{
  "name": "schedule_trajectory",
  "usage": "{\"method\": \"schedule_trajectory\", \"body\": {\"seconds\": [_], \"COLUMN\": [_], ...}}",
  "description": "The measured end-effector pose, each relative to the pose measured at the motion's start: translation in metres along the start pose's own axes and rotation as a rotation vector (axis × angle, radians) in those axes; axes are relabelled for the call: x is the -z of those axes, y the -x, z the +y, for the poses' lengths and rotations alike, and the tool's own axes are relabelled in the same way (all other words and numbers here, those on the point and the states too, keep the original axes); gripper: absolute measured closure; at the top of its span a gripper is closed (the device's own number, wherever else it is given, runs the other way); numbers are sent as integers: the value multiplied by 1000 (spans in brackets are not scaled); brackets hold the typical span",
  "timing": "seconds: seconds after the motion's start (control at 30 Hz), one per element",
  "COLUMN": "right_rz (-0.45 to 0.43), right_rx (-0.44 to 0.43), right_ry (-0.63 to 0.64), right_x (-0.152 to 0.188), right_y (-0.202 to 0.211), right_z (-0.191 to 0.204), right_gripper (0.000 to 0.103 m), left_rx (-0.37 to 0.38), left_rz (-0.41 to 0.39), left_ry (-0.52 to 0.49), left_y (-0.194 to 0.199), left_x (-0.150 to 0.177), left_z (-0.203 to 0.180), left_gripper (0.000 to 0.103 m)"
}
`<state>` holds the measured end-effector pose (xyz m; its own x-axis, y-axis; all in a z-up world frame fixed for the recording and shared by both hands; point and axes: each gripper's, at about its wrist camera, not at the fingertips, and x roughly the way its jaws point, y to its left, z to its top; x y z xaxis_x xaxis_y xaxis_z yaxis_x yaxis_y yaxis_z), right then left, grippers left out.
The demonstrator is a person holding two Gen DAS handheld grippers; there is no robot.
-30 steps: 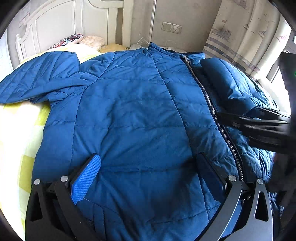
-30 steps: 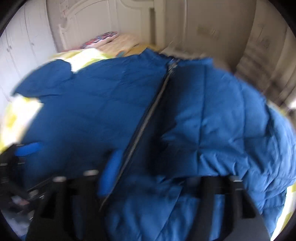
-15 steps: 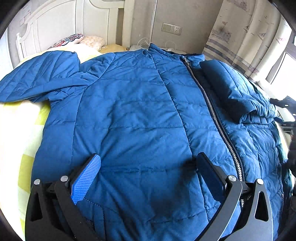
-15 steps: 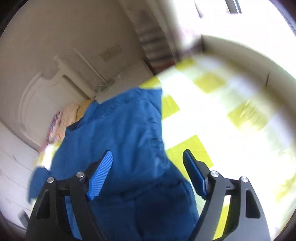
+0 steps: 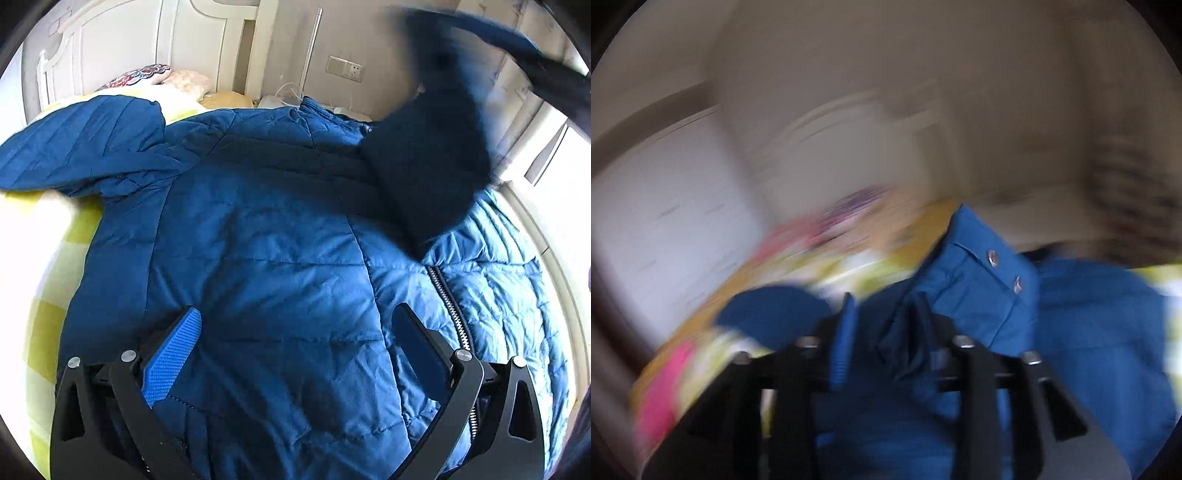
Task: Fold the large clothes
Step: 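Fold the held sleeve and jacket side across the body with the right gripper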
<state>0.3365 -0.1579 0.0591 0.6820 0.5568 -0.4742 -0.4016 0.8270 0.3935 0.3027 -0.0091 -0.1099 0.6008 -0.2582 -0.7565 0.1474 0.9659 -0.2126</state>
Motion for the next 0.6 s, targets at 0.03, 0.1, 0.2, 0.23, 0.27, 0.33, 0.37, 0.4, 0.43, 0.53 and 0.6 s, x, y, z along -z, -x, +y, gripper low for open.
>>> {"method": "schedule_trajectory", "body": {"seconds": [0.03,0.1,0.2,0.23,0.27,0.33,0.37,0.4,0.43,0.53,0.6], "right_rz": [0,-22,-44,-39,-17,58,94,104,116,158,232], "right_rx": [1,36,192,274,369,499,561,589,626,722,761], "right_ry": [25,70,56,33,8,-31,-36,-23,9,117,207], "right_x": [2,8,20,25,33,49,62,71,83,110,126], "right_y": [0,11,35,45,55,62,75,82,95,113,112], "right_z": [9,14,-29,-55,-81,-118,-137,-147,-153,-163,-159], "right_gripper": [50,45,43,43,43,43,43,43,43,43,42], "left_rx": [12,39,65,66,65,59,58,58,58,50,37], "left_rz": [-4,-13,-21,-22,-22,-21,-21,-21,-21,-20,-17], "left_ry": [9,32,59,62,61,56,55,54,55,51,40], "left_y": [1,3,4,4,4,3,3,3,3,2,1], "left_x": [-1,-1,-1,-1,-1,-1,-1,-2,-2,0,-1], "left_z": [2,7,12,12,11,9,9,9,9,6,4], "left_gripper": [4,4,4,4,4,4,4,4,4,4,4]}}
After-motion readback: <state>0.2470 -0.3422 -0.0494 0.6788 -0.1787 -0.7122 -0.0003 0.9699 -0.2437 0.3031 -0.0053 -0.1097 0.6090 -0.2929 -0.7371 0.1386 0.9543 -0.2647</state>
